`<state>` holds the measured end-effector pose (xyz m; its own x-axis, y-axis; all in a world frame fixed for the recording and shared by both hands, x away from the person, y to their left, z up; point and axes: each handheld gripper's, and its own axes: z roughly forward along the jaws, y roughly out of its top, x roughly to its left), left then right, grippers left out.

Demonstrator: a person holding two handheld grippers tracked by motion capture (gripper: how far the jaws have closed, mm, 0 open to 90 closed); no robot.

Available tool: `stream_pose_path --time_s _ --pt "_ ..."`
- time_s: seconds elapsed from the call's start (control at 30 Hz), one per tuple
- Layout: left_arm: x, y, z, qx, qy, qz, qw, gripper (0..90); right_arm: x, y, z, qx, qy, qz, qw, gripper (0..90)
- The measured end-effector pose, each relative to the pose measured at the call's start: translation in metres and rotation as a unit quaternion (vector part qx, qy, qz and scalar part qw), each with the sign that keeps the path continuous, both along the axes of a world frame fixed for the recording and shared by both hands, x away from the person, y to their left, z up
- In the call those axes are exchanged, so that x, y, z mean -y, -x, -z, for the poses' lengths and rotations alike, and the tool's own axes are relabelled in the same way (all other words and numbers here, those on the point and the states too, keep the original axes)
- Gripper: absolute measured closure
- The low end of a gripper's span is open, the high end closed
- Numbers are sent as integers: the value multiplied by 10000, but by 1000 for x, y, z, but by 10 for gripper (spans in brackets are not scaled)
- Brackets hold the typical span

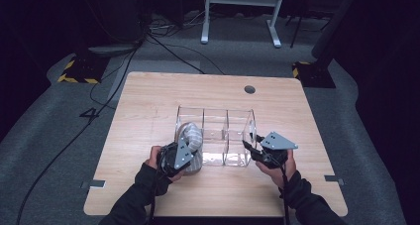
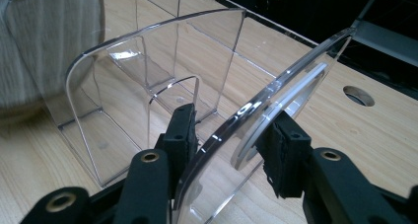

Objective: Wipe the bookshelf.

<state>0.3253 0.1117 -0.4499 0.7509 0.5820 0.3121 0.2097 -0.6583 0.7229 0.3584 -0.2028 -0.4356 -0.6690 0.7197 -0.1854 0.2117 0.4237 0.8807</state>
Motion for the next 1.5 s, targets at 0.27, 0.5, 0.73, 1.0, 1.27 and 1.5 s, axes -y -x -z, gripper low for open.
stream_pose_path --time_s 0.27,0.5,0.73,1.0,1.27,1.5 --pt "1 -16 25 -386 0 -142 9992 733 2 -1 0 -72 -130 -62 9999 579" --pt "0 -33 26 -737 114 -204 9970 736 1 0 0 -55 -77 41 9999 560" --pt "-15 -27 25 -1086 11 -121 9940 732 -1 1 1 16 -19 152 9999 577" --pt "-29 -14 16 -894 -272 -193 9954 728 -2 0 1 11 17 126 9999 572" --pt "-20 -5 -26 -104 610 -123 9980 722 -1 0 0 -32 -26 27 10000 560" --pt "-15 -14 -12 -288 390 -218 9986 723 -1 0 0 -34 -17 14 10000 556"
